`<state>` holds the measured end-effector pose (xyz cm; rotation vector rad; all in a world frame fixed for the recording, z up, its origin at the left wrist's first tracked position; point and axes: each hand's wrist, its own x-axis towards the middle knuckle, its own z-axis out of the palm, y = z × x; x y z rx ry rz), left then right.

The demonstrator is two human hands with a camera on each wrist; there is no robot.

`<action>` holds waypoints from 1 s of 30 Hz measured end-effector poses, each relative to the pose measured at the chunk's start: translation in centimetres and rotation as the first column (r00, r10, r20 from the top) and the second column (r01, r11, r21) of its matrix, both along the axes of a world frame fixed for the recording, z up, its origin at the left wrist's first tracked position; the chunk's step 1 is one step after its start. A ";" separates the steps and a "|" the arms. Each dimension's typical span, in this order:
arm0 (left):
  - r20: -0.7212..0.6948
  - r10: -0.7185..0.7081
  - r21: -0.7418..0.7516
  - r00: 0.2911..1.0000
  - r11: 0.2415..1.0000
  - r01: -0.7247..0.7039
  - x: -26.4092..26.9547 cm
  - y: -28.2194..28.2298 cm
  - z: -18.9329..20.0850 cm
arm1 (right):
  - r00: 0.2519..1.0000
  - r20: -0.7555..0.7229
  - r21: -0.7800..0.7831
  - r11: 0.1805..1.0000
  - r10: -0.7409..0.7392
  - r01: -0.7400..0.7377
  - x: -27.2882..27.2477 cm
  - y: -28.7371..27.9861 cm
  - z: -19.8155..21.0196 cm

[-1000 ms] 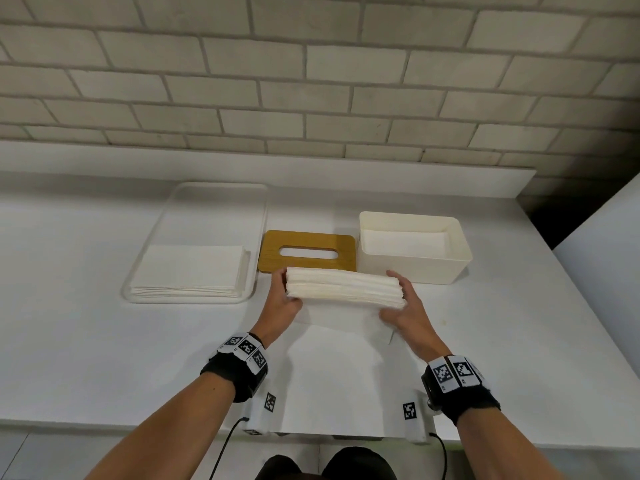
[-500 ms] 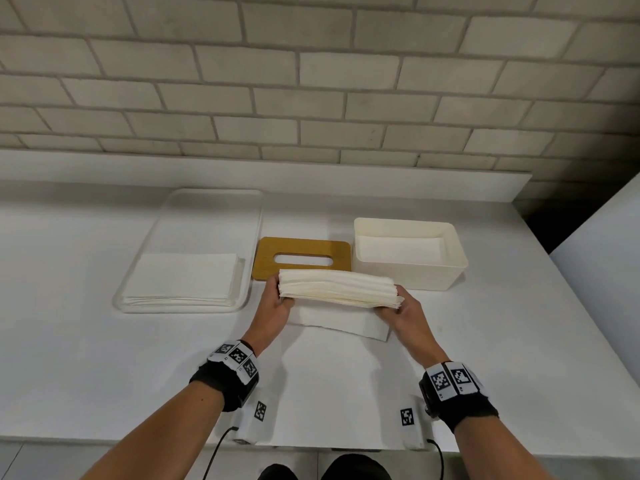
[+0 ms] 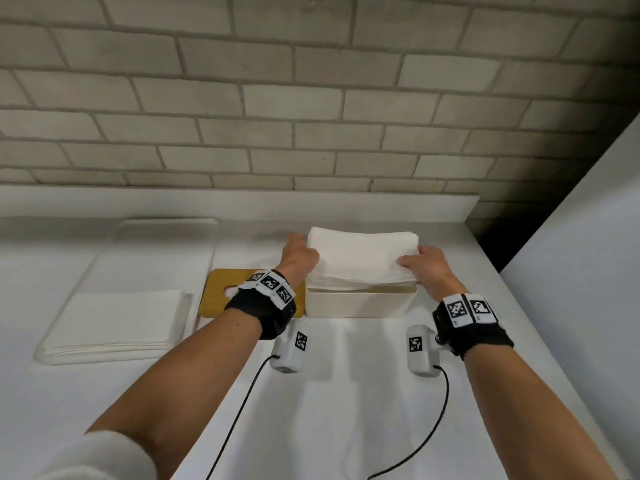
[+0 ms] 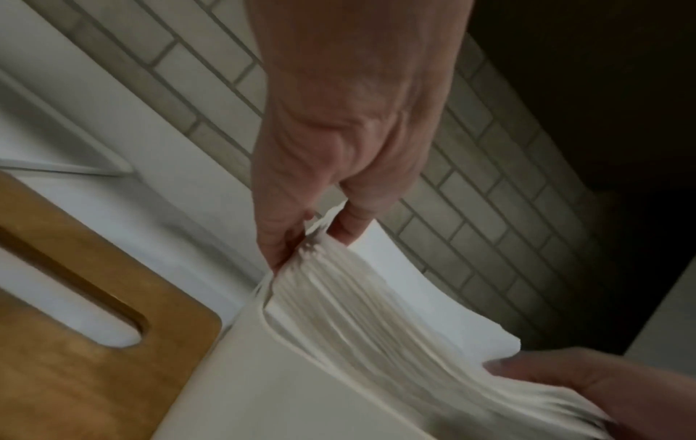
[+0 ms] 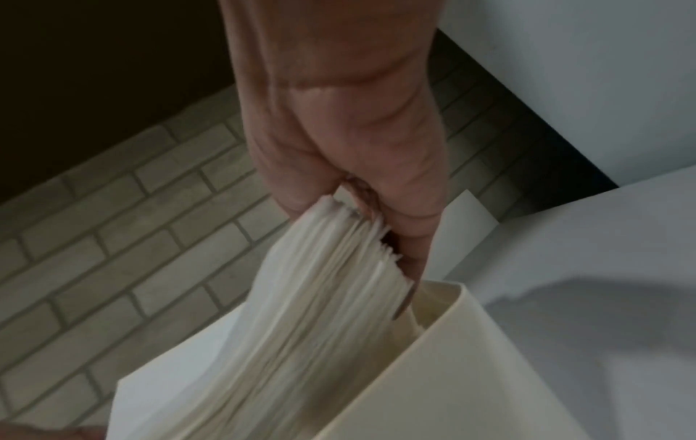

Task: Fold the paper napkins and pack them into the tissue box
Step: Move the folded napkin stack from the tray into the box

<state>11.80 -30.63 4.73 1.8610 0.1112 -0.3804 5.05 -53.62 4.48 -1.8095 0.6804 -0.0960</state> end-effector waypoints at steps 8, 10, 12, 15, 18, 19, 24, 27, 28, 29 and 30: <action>0.069 -0.122 0.450 0.990 0.889 0.079 0.7 -3.1 0.5 | 0.967 -0.249 -0.330 0.943 -0.047 -0.039 2.5 0.5 -1.4; 0.063 -0.157 0.526 0.986 0.844 0.101 0.4 -3.8 0.6 | 0.963 -0.268 -0.405 0.911 -0.038 -0.077 2.7 1.2 -1.4; 0.059 -0.204 0.600 0.977 0.790 0.129 0.1 -4.4 0.2 | 0.957 -0.290 -0.467 0.876 -0.025 -0.119 2.5 1.8 -1.4; 0.045 -0.249 0.652 0.967 0.741 0.160 0.0 -5.0 -0.1 | 0.951 -0.308 -0.534 0.829 -0.010 -0.164 2.2 2.6 -1.6; 0.003 -0.304 0.738 0.953 0.644 0.203 -0.3 -5.4 -0.1 | 0.951 -0.310 -0.577 0.794 0.008 -0.195 1.7 3.4 -1.8; 0.016 -0.336 0.790 0.942 0.582 0.194 -0.6 -5.5 -0.1 | 0.955 -0.297 -0.595 0.780 0.012 -0.195 1.5 3.6 -1.9; 0.153 -0.598 0.925 0.787 0.367 0.099 -1.0 -5.2 -0.5 | 0.983 -0.153 -0.830 0.527 0.103 -0.184 1.4 3.9 -1.0; -0.009 -0.691 0.890 0.723 0.325 0.321 -1.1 -4.5 -2.0 | 0.928 -0.310 -0.782 0.500 0.206 -0.372 2.1 3.9 -1.0; -0.051 -0.698 0.881 0.715 0.305 0.361 -1.0 -4.3 -2.5 | 0.899 -0.378 -0.750 0.498 0.219 -0.436 2.2 3.8 -1.3; -0.076 -0.699 0.873 0.711 0.297 0.386 -0.8 -4.1 -2.8 | 0.883 -0.417 -0.729 0.500 0.216 -0.467 2.3 3.7 -1.6; -0.093 -0.700 0.865 0.708 0.294 0.405 -0.6 -4.0 -3.0 | 0.876 -0.434 -0.715 0.512 0.210 -0.477 2.4 3.5 -1.9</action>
